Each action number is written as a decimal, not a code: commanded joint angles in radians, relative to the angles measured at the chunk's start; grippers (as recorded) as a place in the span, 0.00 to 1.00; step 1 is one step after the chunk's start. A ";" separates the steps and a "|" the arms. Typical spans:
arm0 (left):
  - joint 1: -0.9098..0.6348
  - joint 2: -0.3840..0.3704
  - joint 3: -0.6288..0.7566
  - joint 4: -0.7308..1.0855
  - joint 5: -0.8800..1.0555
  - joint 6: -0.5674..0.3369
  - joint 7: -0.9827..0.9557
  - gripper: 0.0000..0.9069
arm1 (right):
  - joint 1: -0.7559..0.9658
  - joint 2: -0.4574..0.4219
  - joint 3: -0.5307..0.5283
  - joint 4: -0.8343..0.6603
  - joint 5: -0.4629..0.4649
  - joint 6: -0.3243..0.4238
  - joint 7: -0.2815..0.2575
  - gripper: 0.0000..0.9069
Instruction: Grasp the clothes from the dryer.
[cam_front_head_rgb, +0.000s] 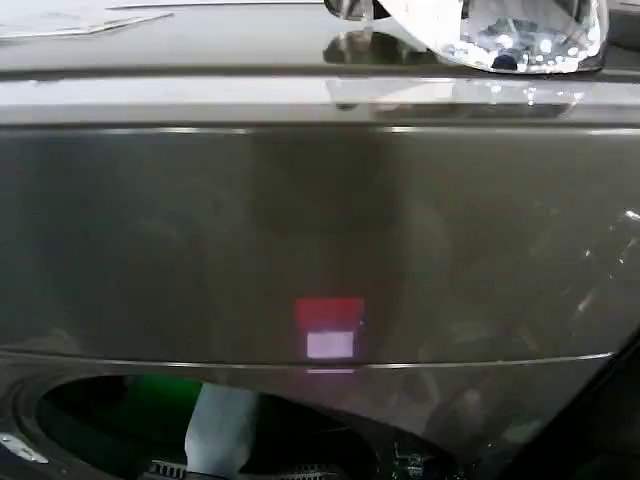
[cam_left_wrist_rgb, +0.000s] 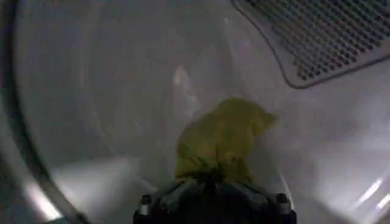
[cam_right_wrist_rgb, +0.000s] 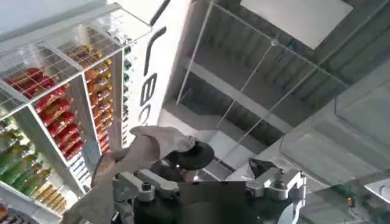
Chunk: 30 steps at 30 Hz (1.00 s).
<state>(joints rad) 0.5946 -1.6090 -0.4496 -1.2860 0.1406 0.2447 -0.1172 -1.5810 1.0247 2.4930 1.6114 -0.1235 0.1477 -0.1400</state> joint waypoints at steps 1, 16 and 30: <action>0.029 -0.049 0.005 -0.027 -0.100 -0.023 -0.107 0.00 | -0.001 0.004 -0.011 0.025 0.035 -0.072 0.010 1.00; 0.009 -0.049 0.006 -0.003 -0.108 -0.025 -0.102 0.00 | 0.007 0.008 -0.022 0.049 0.102 -0.124 0.009 1.00; -0.001 -0.049 0.009 0.007 -0.127 -0.016 -0.092 0.00 | 0.009 0.006 -0.022 0.041 0.098 -0.115 0.012 1.00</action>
<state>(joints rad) 0.5942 -1.6091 -0.4391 -1.2812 0.0232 0.2236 -0.2043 -1.5724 1.0291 2.4727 1.6508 -0.0345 0.0380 -0.1271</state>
